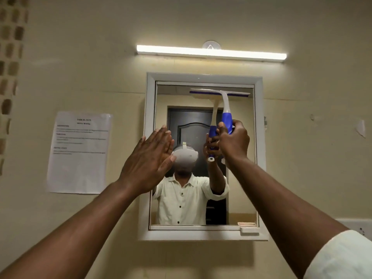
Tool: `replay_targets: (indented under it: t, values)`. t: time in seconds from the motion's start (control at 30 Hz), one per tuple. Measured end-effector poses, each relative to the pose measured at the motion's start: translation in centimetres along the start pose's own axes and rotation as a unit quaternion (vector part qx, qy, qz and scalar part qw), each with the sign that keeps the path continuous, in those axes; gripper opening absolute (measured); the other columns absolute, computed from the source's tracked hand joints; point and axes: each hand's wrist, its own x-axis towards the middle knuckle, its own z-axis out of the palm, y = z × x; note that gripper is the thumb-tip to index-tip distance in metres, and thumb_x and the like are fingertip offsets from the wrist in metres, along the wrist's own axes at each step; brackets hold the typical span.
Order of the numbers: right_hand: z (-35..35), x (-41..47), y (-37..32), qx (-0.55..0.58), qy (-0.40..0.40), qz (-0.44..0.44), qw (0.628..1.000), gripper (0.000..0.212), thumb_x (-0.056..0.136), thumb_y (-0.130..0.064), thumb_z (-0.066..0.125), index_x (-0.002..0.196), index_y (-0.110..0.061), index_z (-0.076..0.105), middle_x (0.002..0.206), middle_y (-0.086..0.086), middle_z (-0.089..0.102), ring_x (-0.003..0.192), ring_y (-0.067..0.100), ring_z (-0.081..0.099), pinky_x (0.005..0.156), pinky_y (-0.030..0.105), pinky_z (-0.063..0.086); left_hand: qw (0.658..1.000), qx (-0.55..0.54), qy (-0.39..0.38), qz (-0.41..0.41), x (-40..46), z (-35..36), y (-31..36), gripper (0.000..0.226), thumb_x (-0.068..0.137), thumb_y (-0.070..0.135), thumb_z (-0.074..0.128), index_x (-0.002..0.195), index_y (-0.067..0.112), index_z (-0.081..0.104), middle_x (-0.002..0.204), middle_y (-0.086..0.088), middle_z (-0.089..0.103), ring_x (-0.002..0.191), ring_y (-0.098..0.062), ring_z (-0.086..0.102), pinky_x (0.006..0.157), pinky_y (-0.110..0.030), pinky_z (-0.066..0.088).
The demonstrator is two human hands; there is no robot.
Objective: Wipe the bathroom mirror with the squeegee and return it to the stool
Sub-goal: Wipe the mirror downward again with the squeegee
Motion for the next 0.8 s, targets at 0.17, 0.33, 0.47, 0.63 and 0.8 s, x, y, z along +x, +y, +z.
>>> replay_targets:
  t: [0.17,0.33,0.47,0.63,0.8]
  values:
    - [-0.7,1.5,0.1,-0.023,0.016,-0.018,0.999,0.037,0.093,-0.027,0.054,0.125,-0.008,0.050,0.096,0.010,0.060,0.079,0.018,0.063,0.069,0.023,0.052,1.000,-0.008,0.008,0.016,0.8,1.2,0.0,0.066,0.089,0.055,0.019,0.142,0.034,-0.014,0.152,0.020,-0.017,0.139,0.006,-0.017,0.112,-0.021,-0.011]
    - [-1.3,2.6,0.7,-0.044,0.010,-0.029,0.999,0.036,0.092,-0.024,0.056,0.123,-0.006,0.052,0.094,0.010,0.060,0.079,0.019,0.061,0.063,0.016,0.045,0.999,-0.008,0.013,0.037,1.8,2.3,0.2,0.065,0.094,0.052,0.023,0.142,0.032,-0.016,0.152,0.018,-0.018,0.139,0.005,-0.019,0.114,-0.023,-0.010]
    - [-1.6,2.8,0.9,-0.041,-0.001,-0.030,0.999,0.036,0.092,-0.023,0.057,0.123,-0.006,0.053,0.094,0.009,0.059,0.076,0.016,0.059,0.062,0.015,0.044,0.999,-0.019,0.010,0.045,2.4,3.0,0.7,0.065,0.096,0.048,0.027,0.141,0.034,-0.017,0.151,0.020,-0.019,0.138,0.006,-0.021,0.113,-0.023,-0.011]
    - [-2.0,2.3,1.9,-0.051,0.002,-0.025,0.998,0.036,0.092,-0.025,0.056,0.123,-0.007,0.053,0.090,0.005,0.059,0.065,0.005,0.057,0.057,0.012,0.041,0.999,-0.025,-0.005,0.048,2.5,3.8,1.2,0.064,0.096,0.049,0.024,0.147,0.031,-0.009,0.153,0.017,-0.018,0.140,0.002,-0.018,0.114,-0.024,-0.009]
    - [-2.3,1.5,2.4,-0.055,0.000,-0.019,0.998,0.035,0.092,-0.026,0.056,0.122,-0.008,0.053,0.086,0.003,0.058,0.062,0.007,0.058,0.055,0.014,0.044,0.999,-0.029,-0.023,0.040,2.3,3.9,1.9,0.064,0.095,0.049,0.024,0.147,0.029,-0.008,0.154,0.013,-0.017,0.144,-0.004,-0.014,0.116,-0.027,-0.007]
